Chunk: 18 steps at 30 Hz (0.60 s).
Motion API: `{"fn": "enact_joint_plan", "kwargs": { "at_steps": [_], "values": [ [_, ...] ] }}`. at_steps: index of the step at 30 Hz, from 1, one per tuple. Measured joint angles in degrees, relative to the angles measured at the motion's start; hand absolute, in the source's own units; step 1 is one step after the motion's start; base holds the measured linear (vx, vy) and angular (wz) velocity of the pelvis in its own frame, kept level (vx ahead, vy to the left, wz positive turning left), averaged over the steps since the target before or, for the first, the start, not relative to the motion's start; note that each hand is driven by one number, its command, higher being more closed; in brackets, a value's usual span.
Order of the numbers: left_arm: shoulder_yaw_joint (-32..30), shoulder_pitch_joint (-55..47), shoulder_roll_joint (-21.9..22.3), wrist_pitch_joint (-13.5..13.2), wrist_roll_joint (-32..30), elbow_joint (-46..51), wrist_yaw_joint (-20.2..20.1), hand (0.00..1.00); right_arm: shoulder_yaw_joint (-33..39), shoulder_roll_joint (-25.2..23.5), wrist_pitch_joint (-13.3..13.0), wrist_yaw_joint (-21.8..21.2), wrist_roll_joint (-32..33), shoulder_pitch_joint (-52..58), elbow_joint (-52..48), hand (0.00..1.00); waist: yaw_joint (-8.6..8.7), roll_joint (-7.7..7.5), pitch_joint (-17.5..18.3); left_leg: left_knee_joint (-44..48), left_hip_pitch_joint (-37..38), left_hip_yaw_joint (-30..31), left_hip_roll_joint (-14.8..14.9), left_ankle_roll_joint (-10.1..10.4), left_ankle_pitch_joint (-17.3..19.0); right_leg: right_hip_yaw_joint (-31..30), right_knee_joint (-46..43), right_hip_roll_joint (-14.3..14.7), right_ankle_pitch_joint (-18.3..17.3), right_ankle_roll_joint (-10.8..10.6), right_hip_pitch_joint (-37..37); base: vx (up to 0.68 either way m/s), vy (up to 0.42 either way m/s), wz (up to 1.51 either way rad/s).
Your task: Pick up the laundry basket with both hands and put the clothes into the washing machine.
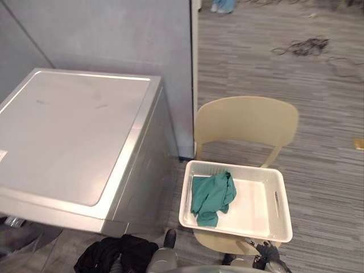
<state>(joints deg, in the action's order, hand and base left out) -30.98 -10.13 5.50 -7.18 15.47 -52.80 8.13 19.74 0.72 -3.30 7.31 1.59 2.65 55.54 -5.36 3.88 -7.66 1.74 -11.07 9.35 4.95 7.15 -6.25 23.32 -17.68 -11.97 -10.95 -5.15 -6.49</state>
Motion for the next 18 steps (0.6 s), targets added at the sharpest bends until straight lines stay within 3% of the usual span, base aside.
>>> {"fn": "enact_joint_plan", "kwargs": {
  "at_steps": [2,3,4,6,8,9,11,12,15,18],
  "values": [
    [0.9,0.2,0.0,-0.1,-0.3,0.4,-0.4,1.00,-0.1,0.8,0.5,0.1,-0.1,-1.7,0.4,0.00,-0.28,0.03,-0.2,-2.5,-1.4,-0.6,-1.5,0.3,-7.1,3.3,-0.8,-1.2,-0.1,0.7,-0.8,-0.11,-0.056,1.05],
    [1.5,0.1,-0.7,-0.2,-0.4,0.4,-0.4,1.00,-0.5,1.0,0.5,-0.1,-0.2,-3.5,1.4,0.00,-0.31,-1.23,-0.6,-5.1,-1.7,-0.6,-2.0,1.6,-10.9,5.1,1.2,-2.4,0.8,2.1,-1.0,-0.13,-0.041,0.53],
    [1.0,0.0,-0.7,0.3,-0.3,-0.3,-0.4,1.00,-0.5,1.7,0.2,-0.1,-0.5,-5.8,2.0,0.00,-0.39,-1.50,-0.8,7.3,-5.2,-3.6,-2.1,-0.6,-2.4,6.0,1.0,-3.4,1.5,2.9,-1.5,-0.07,-0.017,0.42],
    [-1.1,-0.4,-0.5,0.4,-0.4,-2.2,-0.4,1.00,-0.1,2.2,-0.2,-0.2,-0.9,-6.0,2.0,0.00,-0.30,-1.62,-0.9,24.3,-6.2,-4.9,-0.8,-2.2,6.3,6.7,-0.9,-4.8,1.6,3.0,-1.3,-0.07,0.014,0.17],
    [-3.0,-1.0,-0.4,0.4,-0.5,-4.3,-0.5,1.00,0.0,3.0,-0.2,-0.9,-1.4,-6.0,2.7,0.00,-0.04,-1.59,-0.9,32.7,-4.5,-4.7,2.0,-1.4,7.4,6.8,-1.2,-5.1,1.9,2.5,-0.9,-0.08,0.124,0.07],
    [-3.4,-1.1,-0.5,0.5,-0.5,-5.3,-0.5,1.00,0.0,3.4,-0.1,-1.3,-1.5,-5.9,3.4,0.00,0.20,-1.32,-0.7,32.2,-3.8,-4.5,3.7,-1.2,7.2,7.3,-1.6,-5.1,2.1,2.2,-0.9,-0.05,0.206,0.50],
    [-3.5,-1.4,-0.3,0.6,-0.5,-5.7,-0.7,1.00,1.2,4.2,0.5,-1.6,-1.5,-5.2,5.9,0.00,1.45,-2.70,0.6,22.6,-0.9,-4.7,2.0,-0.7,7.6,9.5,0.8,-5.3,3.9,2.5,-0.5,-0.04,0.175,0.82],
    [-3.4,-1.3,-1.5,0.7,-0.5,-5.7,-0.7,1.00,1.2,4.2,1.1,-2.1,-1.5,-5.0,6.7,0.00,1.61,-3.26,1.2,15.7,1.0,-3.7,2.2,-0.6,7.7,10.9,4.2,-5.2,5.8,1.4,0.4,-0.03,0.142,0.64],
    [-1.7,-1.0,-1.3,0.9,-0.4,-5.6,-0.7,1.00,1.9,5.0,1.5,-2.5,-1.7,-5.4,8.9,0.00,1.64,-2.59,1.4,7.4,3.4,-1.7,2.0,-0.6,7.7,14.6,5.8,-5.2,7.8,0.1,1.7,-0.05,0.226,0.69],
    [3.3,-2.6,-1.9,0.4,-0.4,-3.2,-0.8,1.00,1.6,5.2,1.6,-2.6,-2.1,-5.6,8.8,0.00,1.44,-2.29,1.6,5.0,6.1,0.2,0.0,-0.6,7.7,17.5,5.6,-7.0,8.8,-0.9,5.6,-0.09,0.157,0.54]
  ]
}}
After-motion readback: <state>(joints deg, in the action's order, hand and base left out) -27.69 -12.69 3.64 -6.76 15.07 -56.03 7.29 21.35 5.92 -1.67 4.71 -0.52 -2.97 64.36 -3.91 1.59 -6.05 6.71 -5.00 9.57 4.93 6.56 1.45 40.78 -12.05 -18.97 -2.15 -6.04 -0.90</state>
